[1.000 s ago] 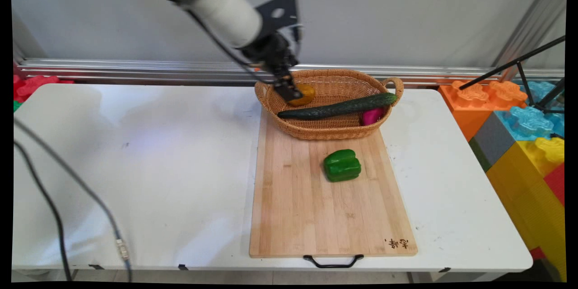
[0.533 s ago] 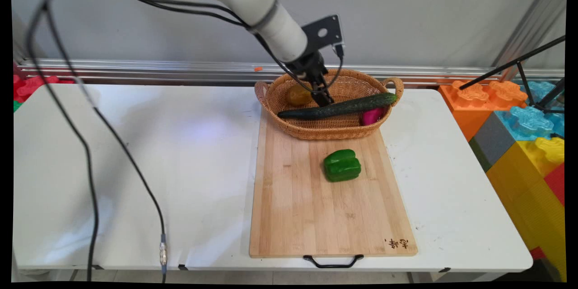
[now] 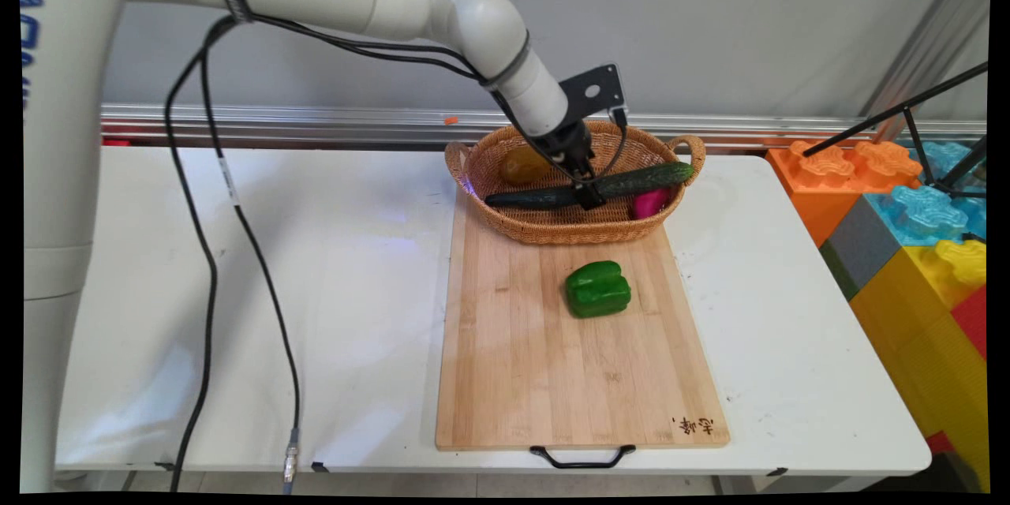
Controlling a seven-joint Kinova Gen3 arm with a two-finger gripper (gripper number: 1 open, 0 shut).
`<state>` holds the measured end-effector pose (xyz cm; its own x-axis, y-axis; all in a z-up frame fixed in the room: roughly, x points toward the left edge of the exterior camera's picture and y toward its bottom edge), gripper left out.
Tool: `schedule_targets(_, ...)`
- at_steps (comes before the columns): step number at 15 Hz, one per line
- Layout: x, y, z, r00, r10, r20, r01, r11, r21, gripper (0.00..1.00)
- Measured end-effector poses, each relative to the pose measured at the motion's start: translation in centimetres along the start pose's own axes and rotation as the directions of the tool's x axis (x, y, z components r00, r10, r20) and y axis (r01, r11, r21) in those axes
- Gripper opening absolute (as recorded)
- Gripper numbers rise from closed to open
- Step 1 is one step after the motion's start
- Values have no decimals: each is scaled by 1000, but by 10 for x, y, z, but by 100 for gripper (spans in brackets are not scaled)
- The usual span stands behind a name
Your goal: Pick up the cucumber from the vegetable basket, then place the picked object on the cutting board
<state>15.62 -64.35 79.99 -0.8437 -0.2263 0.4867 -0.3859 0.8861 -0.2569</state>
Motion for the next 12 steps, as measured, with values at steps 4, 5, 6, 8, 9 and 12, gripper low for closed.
schedule_targets(4,3,0,13,1000,-1,-3,1,1000,-17,0)
schedule_targets(5,4,1,15,1000,-1,-2,1,1000,-20,0)
schedule_targets(6,4,1,17,1000,-1,-1,1,1000,-24,0)
schedule_targets(8,4,3,19,1000,-2,1,3,1000,-31,0)
schedule_targets(9,4,4,20,1000,-3,0,3,999,-34,0)
schedule_targets(12,9,9,17,1000,0,-8,-1,999,-35,0)
